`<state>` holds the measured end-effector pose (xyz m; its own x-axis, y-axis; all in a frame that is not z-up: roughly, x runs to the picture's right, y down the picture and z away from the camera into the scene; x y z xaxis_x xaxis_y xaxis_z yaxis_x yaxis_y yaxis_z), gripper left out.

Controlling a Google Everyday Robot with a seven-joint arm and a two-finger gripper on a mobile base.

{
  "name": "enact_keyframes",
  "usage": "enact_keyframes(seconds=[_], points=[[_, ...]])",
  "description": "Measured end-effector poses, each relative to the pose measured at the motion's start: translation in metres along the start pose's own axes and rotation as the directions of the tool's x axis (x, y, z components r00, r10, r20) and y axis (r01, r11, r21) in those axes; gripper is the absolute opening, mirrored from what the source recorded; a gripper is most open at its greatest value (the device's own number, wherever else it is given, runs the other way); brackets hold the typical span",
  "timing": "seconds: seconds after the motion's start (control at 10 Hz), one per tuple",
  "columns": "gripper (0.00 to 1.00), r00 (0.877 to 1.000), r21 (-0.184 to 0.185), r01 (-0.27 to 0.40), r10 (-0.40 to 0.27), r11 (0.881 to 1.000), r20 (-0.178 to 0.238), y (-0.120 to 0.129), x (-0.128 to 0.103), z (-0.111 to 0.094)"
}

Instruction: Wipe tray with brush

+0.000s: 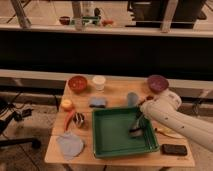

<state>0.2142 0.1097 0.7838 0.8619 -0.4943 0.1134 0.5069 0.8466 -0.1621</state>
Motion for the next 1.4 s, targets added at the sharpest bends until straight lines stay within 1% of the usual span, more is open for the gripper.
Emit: enact_keyframes(seconds=[0.1, 0.3, 0.4, 0.5, 0.7, 0.8, 1.0, 1.2, 1.4], points=[[0.0, 1.0, 0.008, 0.007, -0.007, 1.0, -0.005, -0.012, -0.003, 0.004], [0.0, 1.0, 0.016, 0.018, -0.017, 1.0, -0.021, -0.037, -0.002, 0.017], [0.0, 1.0, 0.019, 0.021, -0.021, 1.0, -0.023, -0.046, -0.003, 0.022], [0.0, 0.999, 0.017, 0.021, -0.02, 1.0, -0.031, -0.053, -0.002, 0.028], [0.0, 0.999, 0.018, 0.019, -0.018, 1.0, -0.031, -0.055, -0.007, 0.033], [0.0, 1.0, 0.021, 0.015, -0.015, 1.0, -0.025, -0.056, -0.015, 0.033], [0.0, 1.0, 0.04, 0.018, -0.018, 0.999, 0.002, -0.06, -0.039, 0.028], [0.0, 1.0, 0.049, 0.013, -0.013, 0.999, 0.014, -0.057, -0.041, 0.026], [0.0, 0.999, 0.063, 0.021, -0.024, 0.998, 0.046, -0.058, -0.056, 0.02]])
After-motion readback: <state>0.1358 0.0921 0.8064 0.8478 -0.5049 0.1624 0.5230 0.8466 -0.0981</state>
